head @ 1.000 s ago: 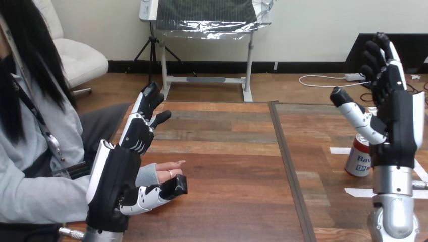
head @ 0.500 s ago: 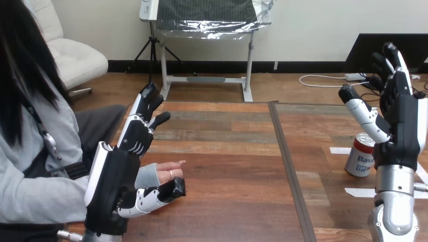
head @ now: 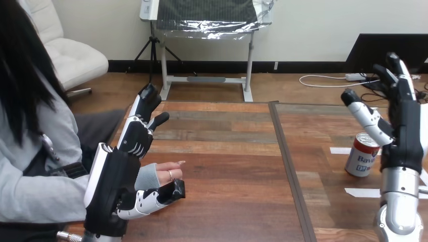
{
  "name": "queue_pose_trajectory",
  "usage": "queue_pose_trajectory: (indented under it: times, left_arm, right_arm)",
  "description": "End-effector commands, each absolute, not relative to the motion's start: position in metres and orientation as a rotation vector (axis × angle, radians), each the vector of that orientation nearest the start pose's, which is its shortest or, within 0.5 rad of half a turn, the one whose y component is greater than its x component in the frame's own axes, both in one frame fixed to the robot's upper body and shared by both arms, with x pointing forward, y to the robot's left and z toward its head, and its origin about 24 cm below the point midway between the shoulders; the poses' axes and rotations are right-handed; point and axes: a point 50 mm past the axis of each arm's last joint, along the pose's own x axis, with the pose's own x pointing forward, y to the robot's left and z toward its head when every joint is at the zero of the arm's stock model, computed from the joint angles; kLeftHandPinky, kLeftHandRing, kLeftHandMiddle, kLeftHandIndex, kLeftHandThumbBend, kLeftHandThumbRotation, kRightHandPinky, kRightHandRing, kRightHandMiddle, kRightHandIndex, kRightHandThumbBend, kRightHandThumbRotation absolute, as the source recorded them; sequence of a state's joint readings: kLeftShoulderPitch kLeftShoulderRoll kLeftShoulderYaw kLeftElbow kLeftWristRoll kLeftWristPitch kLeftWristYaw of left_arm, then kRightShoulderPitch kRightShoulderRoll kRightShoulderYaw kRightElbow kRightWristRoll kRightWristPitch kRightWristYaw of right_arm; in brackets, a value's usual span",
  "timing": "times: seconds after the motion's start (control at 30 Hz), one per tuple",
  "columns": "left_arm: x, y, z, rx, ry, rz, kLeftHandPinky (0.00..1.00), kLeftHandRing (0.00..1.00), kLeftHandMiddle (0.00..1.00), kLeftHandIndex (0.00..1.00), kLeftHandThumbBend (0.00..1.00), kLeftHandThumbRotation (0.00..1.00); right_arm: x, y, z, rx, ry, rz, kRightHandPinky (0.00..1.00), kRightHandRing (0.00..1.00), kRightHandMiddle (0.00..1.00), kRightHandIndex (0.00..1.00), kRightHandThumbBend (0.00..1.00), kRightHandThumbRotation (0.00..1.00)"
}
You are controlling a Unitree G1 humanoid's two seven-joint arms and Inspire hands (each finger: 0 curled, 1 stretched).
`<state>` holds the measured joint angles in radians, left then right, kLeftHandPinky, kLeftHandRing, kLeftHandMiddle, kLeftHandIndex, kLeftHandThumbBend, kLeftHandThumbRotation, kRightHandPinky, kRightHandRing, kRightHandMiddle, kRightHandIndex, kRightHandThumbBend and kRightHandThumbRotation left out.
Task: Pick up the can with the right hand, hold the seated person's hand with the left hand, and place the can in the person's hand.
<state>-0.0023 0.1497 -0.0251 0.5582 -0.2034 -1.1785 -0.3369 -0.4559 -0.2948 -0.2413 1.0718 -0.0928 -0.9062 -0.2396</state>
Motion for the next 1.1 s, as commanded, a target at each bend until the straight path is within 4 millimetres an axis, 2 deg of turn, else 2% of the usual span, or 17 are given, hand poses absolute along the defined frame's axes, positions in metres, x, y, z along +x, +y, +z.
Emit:
queue_pose_trajectory:
  times: [0.0,0.53,1.07]
  left_arm:
    - [0.216,0.173,0.045,0.096,-0.702,-0.252,0.9,0.98,1.0,0.99,1.0,0.61]
    - [0.216,0.173,0.045,0.087,-0.705,-0.255,0.93,0.99,1.0,0.99,1.0,0.59]
    - [0.214,0.176,0.043,0.089,-0.707,-0.249,0.93,0.99,1.0,0.99,1.0,0.59]
  right_arm:
    - [0.317,-0.261,0.073,-0.287,-0.431,-0.382,0.95,0.9,0.84,0.92,1.0,0.57]
    - [0.318,-0.267,0.062,-0.304,-0.33,-0.408,0.99,0.91,0.86,0.93,1.0,0.53]
    - [0.318,-0.273,0.05,-0.309,-0.224,-0.426,0.98,0.92,0.88,0.93,1.0,0.52]
